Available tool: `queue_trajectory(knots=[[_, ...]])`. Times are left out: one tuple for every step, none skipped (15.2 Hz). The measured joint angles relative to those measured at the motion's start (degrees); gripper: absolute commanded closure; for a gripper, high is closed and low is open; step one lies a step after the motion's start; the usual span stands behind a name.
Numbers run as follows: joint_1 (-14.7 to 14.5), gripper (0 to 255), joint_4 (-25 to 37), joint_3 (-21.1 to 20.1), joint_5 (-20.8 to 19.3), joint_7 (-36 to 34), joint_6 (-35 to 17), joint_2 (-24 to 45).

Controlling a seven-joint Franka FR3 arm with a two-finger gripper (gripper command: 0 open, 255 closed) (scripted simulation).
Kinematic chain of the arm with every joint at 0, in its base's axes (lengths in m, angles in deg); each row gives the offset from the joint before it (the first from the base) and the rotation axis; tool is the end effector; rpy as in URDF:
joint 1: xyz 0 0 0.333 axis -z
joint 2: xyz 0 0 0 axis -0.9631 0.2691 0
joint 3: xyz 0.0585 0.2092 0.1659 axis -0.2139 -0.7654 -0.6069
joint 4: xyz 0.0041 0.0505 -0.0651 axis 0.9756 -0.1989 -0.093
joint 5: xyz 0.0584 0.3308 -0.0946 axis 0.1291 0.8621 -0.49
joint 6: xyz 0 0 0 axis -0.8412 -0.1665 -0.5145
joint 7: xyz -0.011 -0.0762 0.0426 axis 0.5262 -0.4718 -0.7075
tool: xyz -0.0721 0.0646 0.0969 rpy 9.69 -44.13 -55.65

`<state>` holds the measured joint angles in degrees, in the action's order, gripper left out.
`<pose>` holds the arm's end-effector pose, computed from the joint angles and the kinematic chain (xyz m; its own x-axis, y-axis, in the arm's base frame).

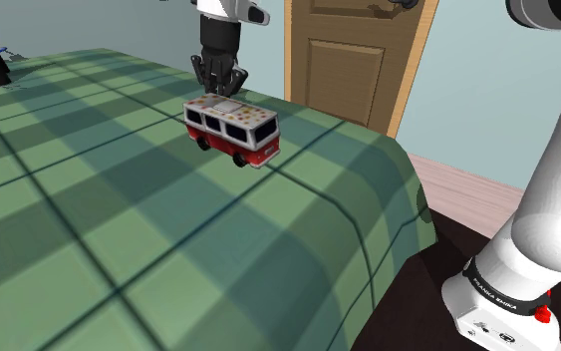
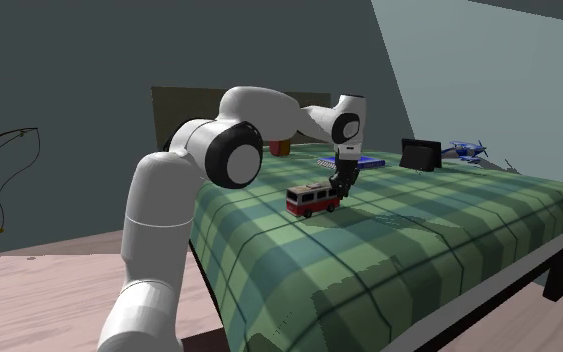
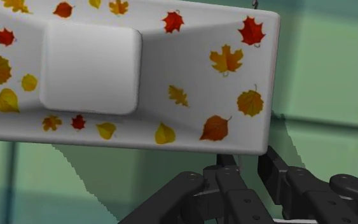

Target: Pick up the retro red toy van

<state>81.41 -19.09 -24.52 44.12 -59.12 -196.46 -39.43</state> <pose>0.5483 0.2207 0.5012 0.2931 -0.9416 -0.1659 -0.9517 -0.2707 -0.1452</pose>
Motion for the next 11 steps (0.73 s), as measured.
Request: queue_trajectory(knots=[[0.00,255,0.00,-0.01,0.01,0.00,0.00,0.00],[-0.01,255,-0.01,-0.01,0.01,0.00,0.00,0.00],[0.00,255,-0.01,-0.01,0.02,0.00,0.01,-0.01],[0.00,255,-0.01,-0.01,0.03,0.01,0.01,-0.02],[0.01,255,-0.03,-0.01,0.03,0.02,0.00,-0.02],[-0.02,255,0.28,-0.03,0.03,-0.04,0.36,-0.04],[-0.10,255,0.87,-0.05,-0.04,-0.15,0.91,0.04],[-0.07,255,1.30,-0.06,0.02,-0.15,1.49,-0.09],[-0.27,255,2.72,-0.06,-0.28,-0.36,2.44,0.42],[-0.45,255,3.69,-0.10,-0.46,-0.59,3.19,0.67],[-0.46,255,4.47,-0.11,-0.46,-0.61,3.96,0.68]])
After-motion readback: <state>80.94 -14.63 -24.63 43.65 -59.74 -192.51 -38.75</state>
